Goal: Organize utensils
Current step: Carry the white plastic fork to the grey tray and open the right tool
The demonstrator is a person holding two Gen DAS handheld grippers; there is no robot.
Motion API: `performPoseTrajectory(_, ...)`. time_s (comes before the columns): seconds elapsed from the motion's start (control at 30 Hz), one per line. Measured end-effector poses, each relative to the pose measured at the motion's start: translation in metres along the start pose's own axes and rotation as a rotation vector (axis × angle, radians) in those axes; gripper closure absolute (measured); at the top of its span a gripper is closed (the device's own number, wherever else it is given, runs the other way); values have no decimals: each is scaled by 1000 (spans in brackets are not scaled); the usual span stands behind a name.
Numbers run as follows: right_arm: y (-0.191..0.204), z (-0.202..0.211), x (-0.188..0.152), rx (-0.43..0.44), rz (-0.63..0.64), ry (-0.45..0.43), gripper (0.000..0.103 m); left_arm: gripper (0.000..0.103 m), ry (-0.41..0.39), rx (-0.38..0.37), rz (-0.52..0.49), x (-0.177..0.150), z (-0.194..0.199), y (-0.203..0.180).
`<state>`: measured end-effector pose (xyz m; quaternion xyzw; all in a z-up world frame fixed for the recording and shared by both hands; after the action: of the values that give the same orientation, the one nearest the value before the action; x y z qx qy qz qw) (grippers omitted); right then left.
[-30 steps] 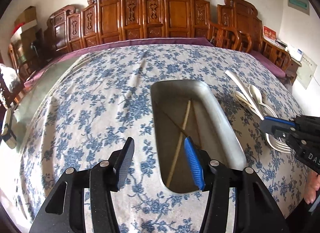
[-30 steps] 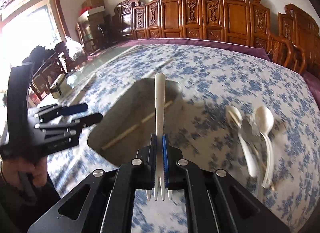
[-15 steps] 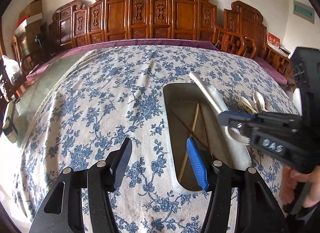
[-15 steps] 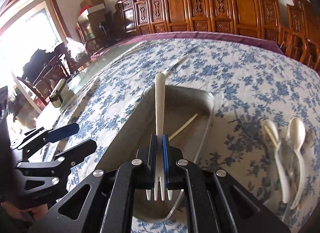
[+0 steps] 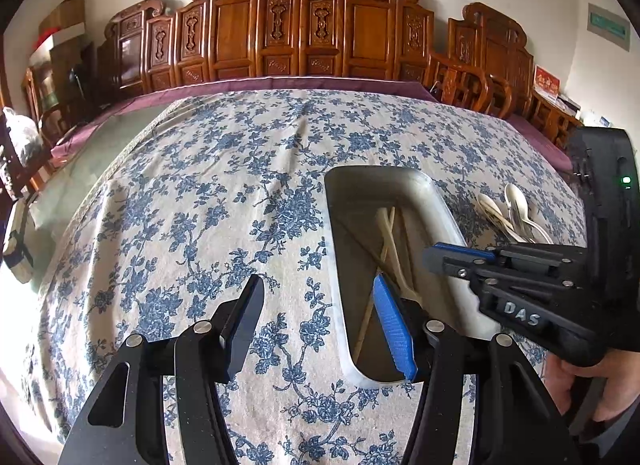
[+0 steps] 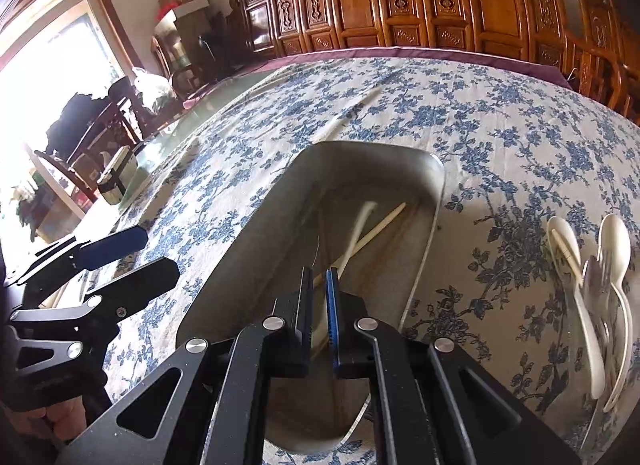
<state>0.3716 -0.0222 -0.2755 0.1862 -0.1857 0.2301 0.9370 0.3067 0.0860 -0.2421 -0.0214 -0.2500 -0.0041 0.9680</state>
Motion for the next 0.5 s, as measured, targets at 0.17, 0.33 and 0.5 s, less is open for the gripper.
performPoseTrajectory(0.17,-11,28,-13,-52,42,-40,94,48,-3,-17,-2,1,1,-9)
performPoseTrajectory(0.33,-42,65,-36,-135,58,-75,94,38,-19,-27,-32,2,6,-30)
performPoseTrajectory(0.5,-83,96,-56,-218,29,-100,94,28,-22,-44,-63,2,7,-52)
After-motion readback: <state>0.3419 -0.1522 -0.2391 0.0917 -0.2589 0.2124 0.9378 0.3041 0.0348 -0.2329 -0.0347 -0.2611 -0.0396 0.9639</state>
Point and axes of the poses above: each gripper's, at about its wrist camera, not at the fingertips, and z roughly against the way its jaws point, y to its left, x to its top, the point moved 6 cm from there along -z, roughly the way its jaws point, and after that the axes turned 14 degrees about y, right-handed, at the moved point
